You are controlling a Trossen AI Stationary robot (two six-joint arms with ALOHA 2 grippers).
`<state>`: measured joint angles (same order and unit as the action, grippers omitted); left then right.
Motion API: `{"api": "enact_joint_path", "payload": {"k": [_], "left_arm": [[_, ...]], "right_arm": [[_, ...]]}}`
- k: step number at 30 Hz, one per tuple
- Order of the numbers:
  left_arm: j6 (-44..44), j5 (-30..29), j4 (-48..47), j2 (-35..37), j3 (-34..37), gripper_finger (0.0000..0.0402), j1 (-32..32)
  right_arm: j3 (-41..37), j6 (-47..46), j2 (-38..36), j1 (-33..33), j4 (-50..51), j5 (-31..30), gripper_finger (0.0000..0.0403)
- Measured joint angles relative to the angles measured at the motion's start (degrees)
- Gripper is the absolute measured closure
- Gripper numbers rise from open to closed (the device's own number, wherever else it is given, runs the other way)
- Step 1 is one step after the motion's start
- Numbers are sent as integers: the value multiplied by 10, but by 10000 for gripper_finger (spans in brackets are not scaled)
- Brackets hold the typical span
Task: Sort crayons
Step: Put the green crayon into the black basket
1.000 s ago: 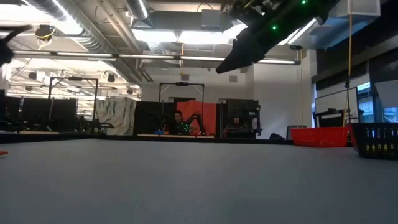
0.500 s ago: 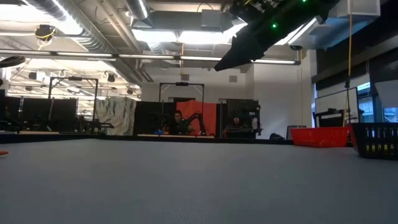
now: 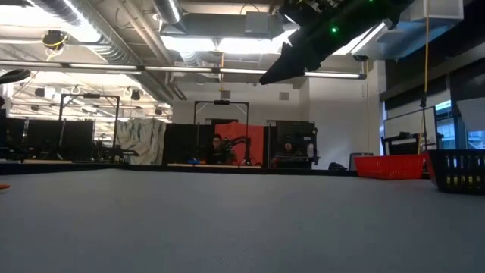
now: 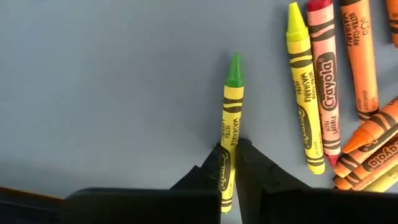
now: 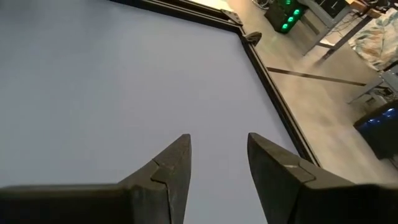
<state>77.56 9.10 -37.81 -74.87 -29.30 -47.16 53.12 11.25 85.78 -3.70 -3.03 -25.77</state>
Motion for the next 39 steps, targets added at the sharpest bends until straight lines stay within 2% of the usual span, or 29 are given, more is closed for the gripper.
{"api": "enact_joint_path", "payload": {"k": [5,10,13,17,21,26,33,39], "left_arm": [[-18,-19,-27,2,-20,391,0],[-77,-117,-116,10,-94,397,12],[-140,-193,-155,14,-138,395,31],[-260,-275,-138,15,-184,394,65],[-390,-331,-75,15,-202,394,106],[-534,-336,56,14,-183,394,156],[-667,-339,197,9,-165,393,210],[-749,-384,312,-17,-145,393,232]], "right_arm": [[0,0,0,0,0,11,246],[0,0,0,0,1,39,246],[0,-3,0,0,1,96,246],[0,-13,0,-1,1,222,246],[0,-44,9,-1,-9,293,246],[0,-56,60,-5,-47,368,220],[0,-48,105,-5,-182,369,141],[0,-48,106,-9,-238,372,123]]}}
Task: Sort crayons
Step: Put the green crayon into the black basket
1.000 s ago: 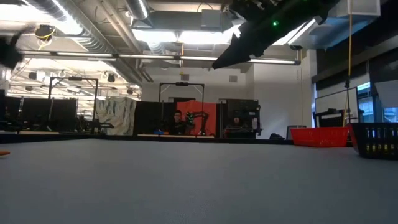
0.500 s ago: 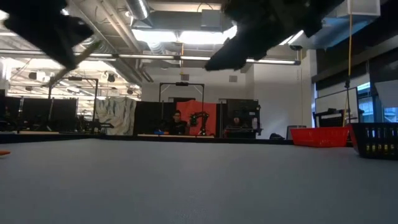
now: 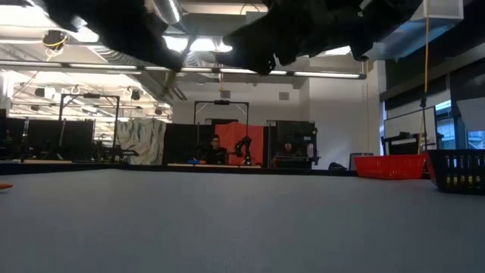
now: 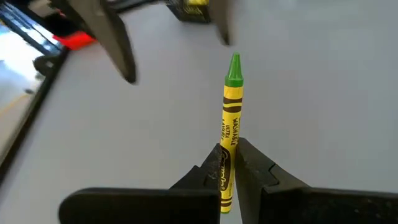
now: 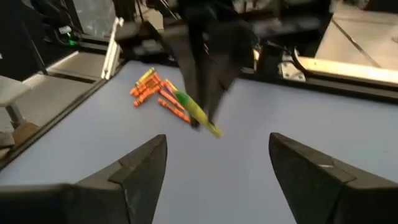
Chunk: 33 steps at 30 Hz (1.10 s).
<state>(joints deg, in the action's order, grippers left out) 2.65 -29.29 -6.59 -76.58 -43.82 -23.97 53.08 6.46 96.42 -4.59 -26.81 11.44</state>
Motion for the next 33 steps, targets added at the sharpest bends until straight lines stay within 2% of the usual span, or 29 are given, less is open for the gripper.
{"api": "enact_joint_path", "payload": {"k": [7,14,18,24,26,28,30,33], "left_arm": [[-44,-2,127,-29,2,393,35],[-60,3,179,-41,2,393,51],[-64,3,182,-41,2,393,51],[-87,2,186,-41,2,393,51],[-86,5,188,-41,2,393,51],[-81,29,186,-41,2,393,53],[-81,57,185,-42,2,388,58],[-74,87,181,-42,2,363,64]], "right_arm": [[0,20,0,-16,-39,-3,123],[0,28,0,-21,-51,-14,133],[0,31,0,-21,-52,-8,195],[0,45,0,-21,-55,-29,345],[0,51,0,-21,-54,-38,382],[1,62,0,-22,-48,-37,385],[2,63,0,-23,-36,-39,370],[18,62,-6,-23,30,-56,363]]}}
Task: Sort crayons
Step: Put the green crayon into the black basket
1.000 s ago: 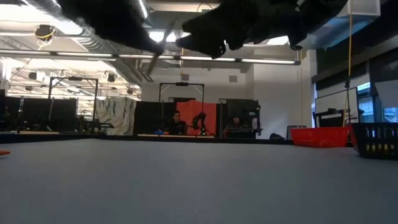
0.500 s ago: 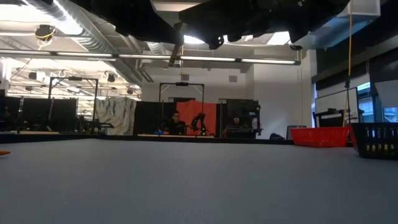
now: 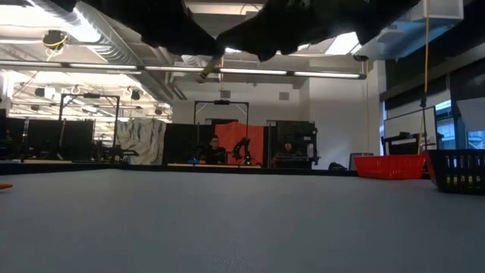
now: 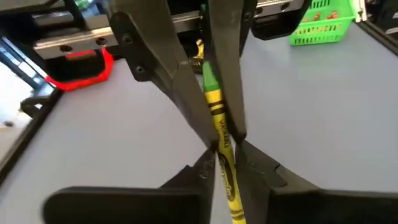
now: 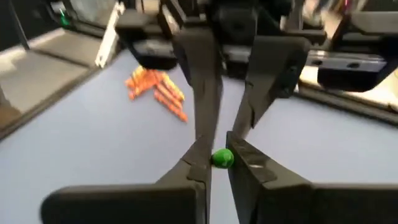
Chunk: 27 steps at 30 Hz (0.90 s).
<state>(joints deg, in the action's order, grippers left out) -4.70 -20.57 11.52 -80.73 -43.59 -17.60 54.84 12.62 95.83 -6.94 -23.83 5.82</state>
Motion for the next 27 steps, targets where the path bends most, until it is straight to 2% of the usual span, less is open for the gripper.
{"api": "enact_joint_path", "payload": {"k": [6,12,20,23,27], "left_arm": [[-11,23,-15,11,-6,303,-5],[-15,18,-19,17,-6,293,-18],[-15,17,-42,16,-6,293,-23],[-15,16,-42,16,-6,292,-23],[-15,15,-46,16,-6,292,-23]], "right_arm": [[67,-22,-42,-12,244,-35,390],[137,-105,-89,-47,473,-114,380],[211,-320,-109,-91,809,-143,386],[213,-406,-108,-102,904,-134,376],[201,-500,-108,-112,1005,-123,382]]}}
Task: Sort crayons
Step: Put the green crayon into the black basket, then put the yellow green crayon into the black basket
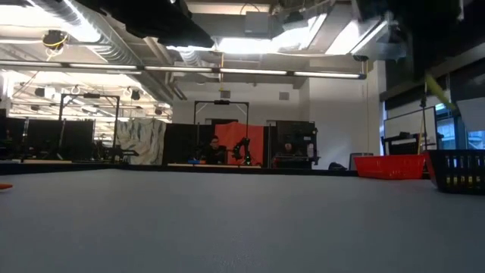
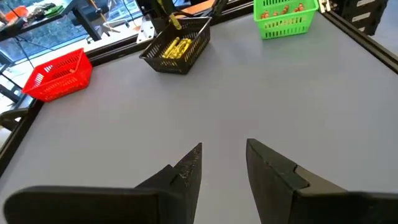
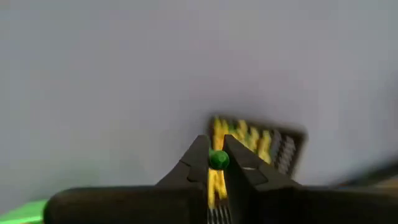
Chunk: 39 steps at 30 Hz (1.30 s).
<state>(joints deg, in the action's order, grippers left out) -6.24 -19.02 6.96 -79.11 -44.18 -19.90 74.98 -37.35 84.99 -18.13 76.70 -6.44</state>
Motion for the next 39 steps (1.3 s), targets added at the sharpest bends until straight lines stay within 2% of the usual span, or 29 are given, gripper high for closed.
{"api": "enact_joint_path", "payload": {"k": [4,10,13,18,24,29,31,33,36,39], "left_arm": [[0,0,0,0,0,292,0],[-5,-9,0,0,0,292,0],[-5,-19,0,0,0,292,1],[-5,-25,0,0,0,292,2],[-5,-26,4,0,0,292,2],[15,-33,5,0,0,292,2],[25,-32,2,0,0,292,1],[48,-30,-26,3,0,292,-2],[113,-19,-133,4,-22,292,-7],[191,12,-257,4,-50,292,-14]], "right_arm": [[-35,-59,0,1,47,16,385],[-127,-92,0,1,41,65,372],[-172,-106,0,1,20,85,377],[-226,-107,0,2,-24,84,372],[-231,-119,0,2,-40,57,317],[-188,-104,0,2,-6,55,254],[-160,-101,0,2,-2,25,239],[-133,-76,0,1,-16,-31,230],[-105,-6,0,1,-88,-130,225],[-101,102,0,2,-202,-211,225]]}}
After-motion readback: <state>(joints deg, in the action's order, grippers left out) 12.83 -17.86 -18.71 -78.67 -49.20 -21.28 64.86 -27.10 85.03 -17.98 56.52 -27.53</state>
